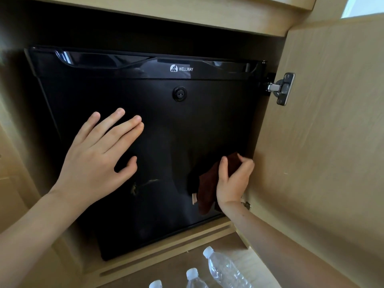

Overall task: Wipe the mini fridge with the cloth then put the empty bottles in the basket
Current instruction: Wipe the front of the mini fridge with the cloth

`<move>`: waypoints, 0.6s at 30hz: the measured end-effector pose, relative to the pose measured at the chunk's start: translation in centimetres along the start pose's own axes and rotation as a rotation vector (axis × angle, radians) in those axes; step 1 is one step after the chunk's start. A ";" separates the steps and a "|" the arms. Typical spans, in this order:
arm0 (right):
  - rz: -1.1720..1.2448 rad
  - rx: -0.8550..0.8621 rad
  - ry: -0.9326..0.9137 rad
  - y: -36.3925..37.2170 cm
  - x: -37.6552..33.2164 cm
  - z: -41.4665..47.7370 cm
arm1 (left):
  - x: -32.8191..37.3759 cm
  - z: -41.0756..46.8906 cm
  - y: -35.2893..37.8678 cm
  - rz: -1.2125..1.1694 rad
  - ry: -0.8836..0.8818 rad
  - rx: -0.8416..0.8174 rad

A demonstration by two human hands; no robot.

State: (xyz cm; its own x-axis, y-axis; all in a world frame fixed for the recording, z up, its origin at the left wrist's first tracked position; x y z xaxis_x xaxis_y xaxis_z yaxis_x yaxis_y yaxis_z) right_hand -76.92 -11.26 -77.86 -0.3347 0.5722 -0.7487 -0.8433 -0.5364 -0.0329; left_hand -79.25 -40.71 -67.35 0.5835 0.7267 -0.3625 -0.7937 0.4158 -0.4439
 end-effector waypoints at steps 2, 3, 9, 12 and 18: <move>-0.048 -0.044 0.046 -0.6 0.7 -0.5 | 0.1 -0.1 0.0 -0.009 -0.009 0.011; -0.046 -0.055 0.039 -0.6 0.3 0.0 | 0.1 -0.1 0.0 -0.015 -0.010 0.015; 0.118 0.125 -0.097 0.5 -4.8 6.3 | -0.3 -0.1 0.3 -0.009 0.013 0.029; 0.163 0.156 -0.091 0.7 -4.1 5.7 | -0.3 -0.2 0.5 -0.006 0.019 0.039; 0.100 0.042 0.070 -0.2 -0.2 1.5 | -0.1 -0.2 0.4 -0.016 0.013 0.045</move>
State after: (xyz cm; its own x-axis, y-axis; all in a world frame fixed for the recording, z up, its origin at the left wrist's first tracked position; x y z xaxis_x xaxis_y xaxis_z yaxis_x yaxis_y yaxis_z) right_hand -77.38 -10.31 -76.73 -0.3896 0.4717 -0.7910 -0.8242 -0.5618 0.0710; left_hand -79.61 -40.70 -67.63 0.5979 0.7130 -0.3662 -0.7912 0.4518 -0.4122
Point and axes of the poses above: each hand's wrist, its own z-axis towards the middle knuckle, its own y-axis out of the palm, x = y × z, the point moved 1 cm from there along z, towards the middle knuckle, and after that the axes turned 3 degrees about -x, right-handed, at the moved point
